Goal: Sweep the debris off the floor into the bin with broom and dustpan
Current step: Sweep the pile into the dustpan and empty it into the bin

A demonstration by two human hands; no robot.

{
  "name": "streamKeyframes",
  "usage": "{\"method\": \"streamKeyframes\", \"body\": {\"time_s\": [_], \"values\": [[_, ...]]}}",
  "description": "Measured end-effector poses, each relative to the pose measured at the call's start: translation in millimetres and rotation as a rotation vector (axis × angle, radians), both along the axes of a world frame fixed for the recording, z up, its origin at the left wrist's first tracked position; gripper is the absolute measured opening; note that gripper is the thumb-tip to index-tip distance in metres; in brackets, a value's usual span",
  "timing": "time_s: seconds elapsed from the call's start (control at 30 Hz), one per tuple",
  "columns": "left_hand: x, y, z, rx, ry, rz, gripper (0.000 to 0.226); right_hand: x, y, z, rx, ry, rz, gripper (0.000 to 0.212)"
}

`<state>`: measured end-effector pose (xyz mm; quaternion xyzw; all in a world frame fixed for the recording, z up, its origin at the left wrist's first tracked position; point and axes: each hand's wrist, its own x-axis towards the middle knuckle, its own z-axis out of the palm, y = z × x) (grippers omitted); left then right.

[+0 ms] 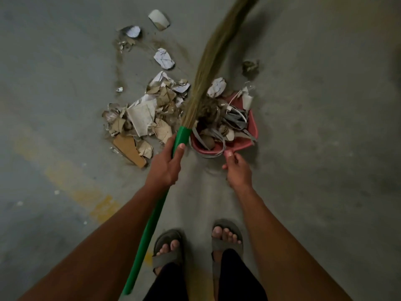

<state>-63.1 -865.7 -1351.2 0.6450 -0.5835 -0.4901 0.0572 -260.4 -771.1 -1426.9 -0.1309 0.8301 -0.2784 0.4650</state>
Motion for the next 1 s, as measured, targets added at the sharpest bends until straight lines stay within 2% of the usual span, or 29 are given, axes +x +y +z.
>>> {"method": "streamKeyframes", "body": {"time_s": [0.1,0.3,0.7,1.0], "values": [[6,-6,0,-0.039,0.039,0.097,0.052,1,3,6,-0.023,-0.051,-0.048,0.038],[15,-11,-4,-0.021,0.052,0.239,0.058,3,19,22,-0.125,-0.106,-0.092,0.034],[14,8,51,-0.048,0.132,0.190,0.059,9,71,79,-0.242,-0.128,-0.279,0.028],[13,31,115,-0.033,0.152,0.117,0.058,5,106,168,-0.328,-0.066,-0.419,0.023]]}}
